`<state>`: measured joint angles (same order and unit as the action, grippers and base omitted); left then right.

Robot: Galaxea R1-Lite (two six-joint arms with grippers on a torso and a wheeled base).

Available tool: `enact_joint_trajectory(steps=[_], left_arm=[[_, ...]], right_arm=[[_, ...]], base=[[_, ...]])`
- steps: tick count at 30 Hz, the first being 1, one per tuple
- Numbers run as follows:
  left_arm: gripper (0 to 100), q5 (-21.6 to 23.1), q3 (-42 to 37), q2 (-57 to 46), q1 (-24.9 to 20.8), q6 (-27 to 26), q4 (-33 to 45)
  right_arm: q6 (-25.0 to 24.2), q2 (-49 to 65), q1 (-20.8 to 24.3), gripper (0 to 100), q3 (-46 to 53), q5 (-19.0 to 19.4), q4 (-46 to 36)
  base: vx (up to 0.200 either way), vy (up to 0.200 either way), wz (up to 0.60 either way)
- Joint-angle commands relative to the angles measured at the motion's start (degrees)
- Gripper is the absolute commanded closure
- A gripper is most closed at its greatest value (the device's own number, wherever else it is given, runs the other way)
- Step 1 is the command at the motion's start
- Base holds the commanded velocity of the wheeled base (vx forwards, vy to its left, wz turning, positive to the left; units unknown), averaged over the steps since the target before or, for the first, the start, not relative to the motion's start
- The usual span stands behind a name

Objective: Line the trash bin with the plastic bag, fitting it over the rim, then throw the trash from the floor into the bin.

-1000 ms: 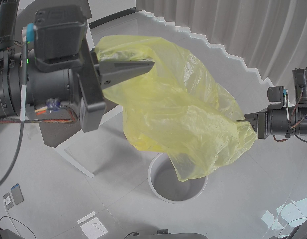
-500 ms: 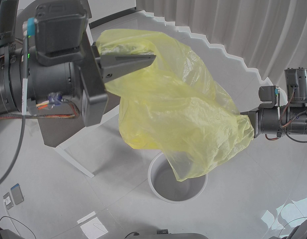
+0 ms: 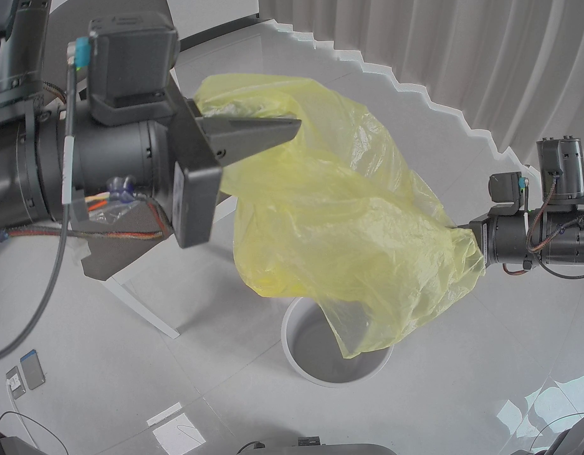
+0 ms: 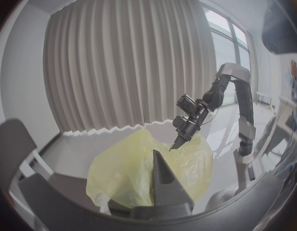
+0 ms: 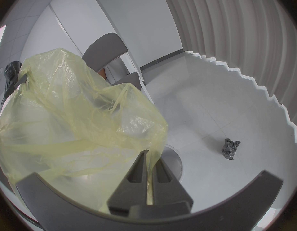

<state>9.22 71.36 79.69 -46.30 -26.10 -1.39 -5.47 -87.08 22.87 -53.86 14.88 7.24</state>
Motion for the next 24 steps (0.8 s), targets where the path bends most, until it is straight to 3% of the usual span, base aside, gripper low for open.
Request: enact_joint_trajectory(steps=[1, 4, 8, 19, 24], left_arm=[[100, -2.18, -5.09, 1.52, 1.56, 9.23, -3.27], [100, -5.96, -8.61, 2.75, 1.65, 13.8, -7.93], [100, -7.37, -13.0, 4.33, 1.48, 20.39, -13.99], [100, -6.58, -21.35, 4.86, 0.86, 23.29, -15.75], [100, -3.15, -25.84, 6.36, 1.21, 24.25, -15.75]], right_arm=[[-0.06, 3.32, -0.55, 100, 4.82, -2.32, 0.05], [0.02, 3.49, -0.81, 100, 5.52, -5.74, 1.02], [0.11, 3.14, -0.46, 100, 5.78, -10.14, 2.87], [0.64, 1.12, 0.69, 100, 8.68, -14.53, 4.62], [0.64, -4.07, 0.95, 100, 10.18, -16.99, 10.34]], base=[[0.0, 0.0, 0.0], [0.0, 0.0, 0.0], [0.0, 0.0, 0.0], [0.0, 0.0, 0.0], [0.0, 0.0, 0.0]])
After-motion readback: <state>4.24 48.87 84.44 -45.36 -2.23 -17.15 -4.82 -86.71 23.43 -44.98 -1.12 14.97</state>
